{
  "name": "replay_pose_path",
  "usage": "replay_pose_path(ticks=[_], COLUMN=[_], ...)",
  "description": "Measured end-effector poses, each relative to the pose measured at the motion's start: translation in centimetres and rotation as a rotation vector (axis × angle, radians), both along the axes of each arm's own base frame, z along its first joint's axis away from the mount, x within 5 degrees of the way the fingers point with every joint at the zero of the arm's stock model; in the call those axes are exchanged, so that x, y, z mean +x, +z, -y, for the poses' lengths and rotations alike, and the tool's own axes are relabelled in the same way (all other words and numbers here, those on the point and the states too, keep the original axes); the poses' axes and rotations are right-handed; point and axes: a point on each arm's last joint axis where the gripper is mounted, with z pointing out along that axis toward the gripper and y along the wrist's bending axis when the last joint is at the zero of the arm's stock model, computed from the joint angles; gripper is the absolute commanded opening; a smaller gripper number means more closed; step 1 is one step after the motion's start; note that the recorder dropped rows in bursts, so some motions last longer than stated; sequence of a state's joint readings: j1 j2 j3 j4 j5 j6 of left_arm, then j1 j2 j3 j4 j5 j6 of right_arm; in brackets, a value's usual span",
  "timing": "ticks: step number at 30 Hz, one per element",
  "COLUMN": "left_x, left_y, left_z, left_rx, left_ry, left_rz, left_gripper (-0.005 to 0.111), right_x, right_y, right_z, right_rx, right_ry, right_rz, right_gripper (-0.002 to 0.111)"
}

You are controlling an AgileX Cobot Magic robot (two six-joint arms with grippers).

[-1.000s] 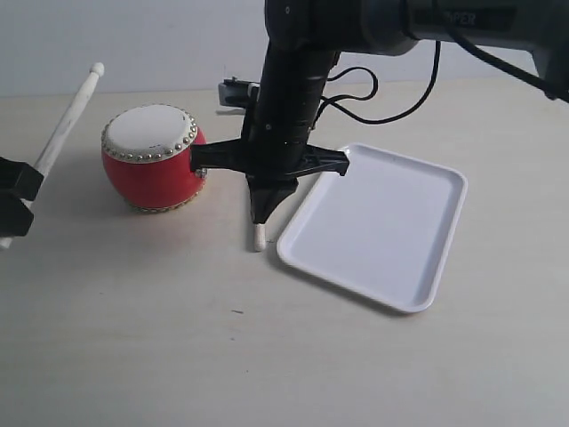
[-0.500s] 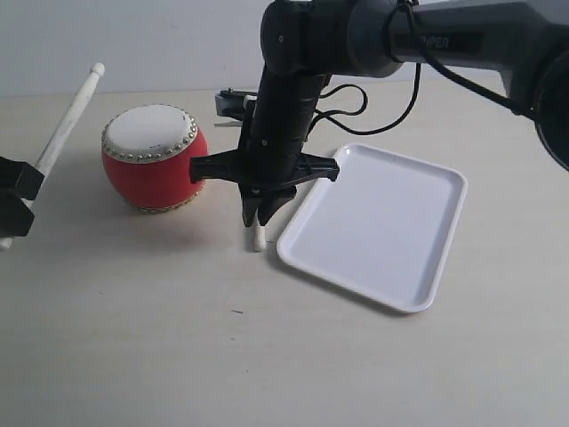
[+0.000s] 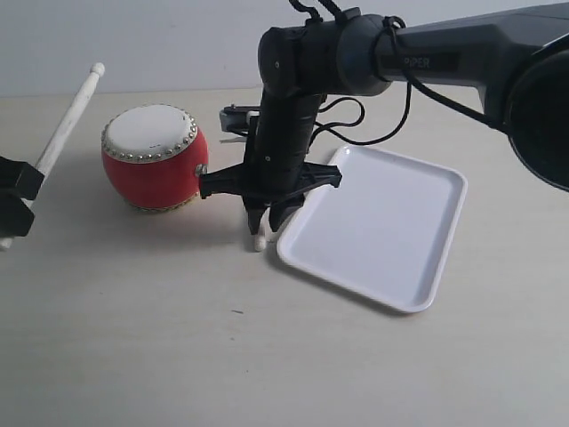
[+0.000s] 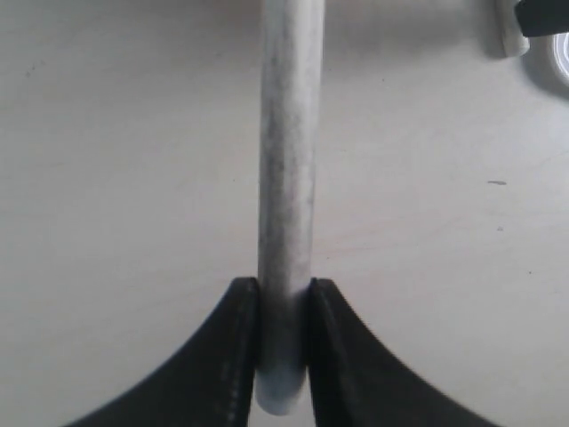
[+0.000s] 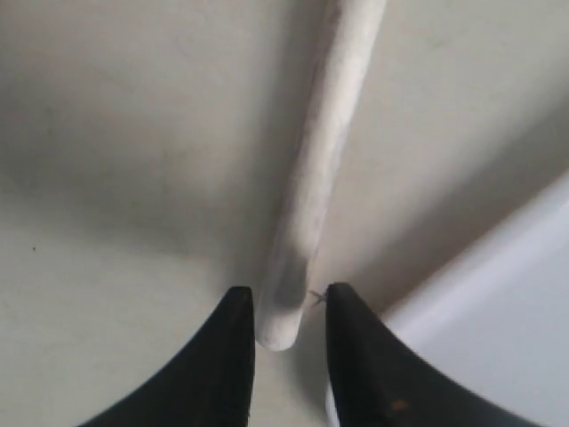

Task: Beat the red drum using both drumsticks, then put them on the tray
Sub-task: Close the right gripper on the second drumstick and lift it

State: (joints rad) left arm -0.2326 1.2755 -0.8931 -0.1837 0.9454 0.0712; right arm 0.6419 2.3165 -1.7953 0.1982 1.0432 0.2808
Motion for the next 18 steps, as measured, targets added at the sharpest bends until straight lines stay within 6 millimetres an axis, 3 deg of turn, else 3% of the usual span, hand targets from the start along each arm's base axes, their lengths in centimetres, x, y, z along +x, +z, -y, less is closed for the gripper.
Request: replay_pose_path(ticks=[18], left_x=[0.00], left_y=[0.00], left_z=[0.00], left_rx=[0.000], left_ry=[0.000], left_rz=[0.000], left_gripper=[0.000], right_x=[0.67], right_y=[-1.07], right_z=[-0.46], right_rx=[0.037], right_ry=[-0.062], right_rz=[0.041], right_gripper=[0.029])
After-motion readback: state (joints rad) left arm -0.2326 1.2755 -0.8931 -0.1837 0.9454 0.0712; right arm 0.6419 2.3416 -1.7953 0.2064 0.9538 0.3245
